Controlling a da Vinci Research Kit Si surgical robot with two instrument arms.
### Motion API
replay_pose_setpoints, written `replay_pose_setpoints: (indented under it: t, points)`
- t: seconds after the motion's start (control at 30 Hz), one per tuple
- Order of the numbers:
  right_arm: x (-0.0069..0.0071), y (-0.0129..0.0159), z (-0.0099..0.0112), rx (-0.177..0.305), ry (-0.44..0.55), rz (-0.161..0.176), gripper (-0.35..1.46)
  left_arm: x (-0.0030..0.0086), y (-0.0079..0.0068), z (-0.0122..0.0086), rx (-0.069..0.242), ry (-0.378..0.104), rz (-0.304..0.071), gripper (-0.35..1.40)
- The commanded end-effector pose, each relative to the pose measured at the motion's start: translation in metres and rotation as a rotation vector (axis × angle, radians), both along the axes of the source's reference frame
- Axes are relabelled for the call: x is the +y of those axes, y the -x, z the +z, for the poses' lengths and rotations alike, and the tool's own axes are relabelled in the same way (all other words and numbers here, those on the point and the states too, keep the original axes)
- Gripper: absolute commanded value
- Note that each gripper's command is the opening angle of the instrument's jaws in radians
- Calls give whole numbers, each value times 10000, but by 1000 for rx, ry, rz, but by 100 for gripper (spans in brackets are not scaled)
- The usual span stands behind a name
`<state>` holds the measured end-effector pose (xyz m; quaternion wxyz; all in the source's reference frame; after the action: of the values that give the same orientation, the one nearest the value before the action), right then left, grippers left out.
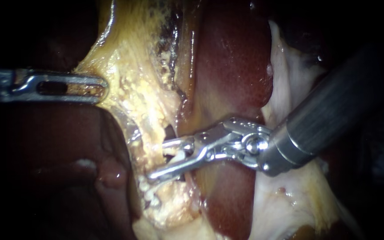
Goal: Clipping third clip left tube
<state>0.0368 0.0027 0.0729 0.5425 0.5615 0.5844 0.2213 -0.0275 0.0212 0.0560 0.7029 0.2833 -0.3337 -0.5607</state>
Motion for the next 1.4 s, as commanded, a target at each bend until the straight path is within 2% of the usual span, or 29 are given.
replay_pose_setpoints:
  t: [0.03,0.5,0.73,0.87,1.03,1.13,1.17,1.23,1.33,1.4]
  points:
    - [2,-1,-1,3,-3,3,54,0,0,0,0,0,0,-35]
    - [41,-21,-16,-50,-114,-3,49,0,0,1,0,0,0,-35]
    - [46,-30,-13,-92,-179,-1,46,0,0,1,0,0,0,-35]
    - [49,-32,-12,-117,-207,-28,43,0,0,0,0,0,0,-35]
    - [55,-34,-13,-142,-254,-25,38,0,0,0,0,0,0,-35]
    - [59,-34,-12,-152,-263,-13,25,0,0,0,0,0,0,-35]
    - [60,-33,-11,-154,-263,-9,4,0,0,0,0,0,0,-35]
    - [62,-31,-9,-190,-252,1,-35,0,0,0,0,0,0,-35]
    - [65,-27,-2,-288,-218,22,-35,0,0,0,0,0,0,-35]
    - [68,-22,3,-304,-220,42,-35,0,0,0,0,0,0,-35]
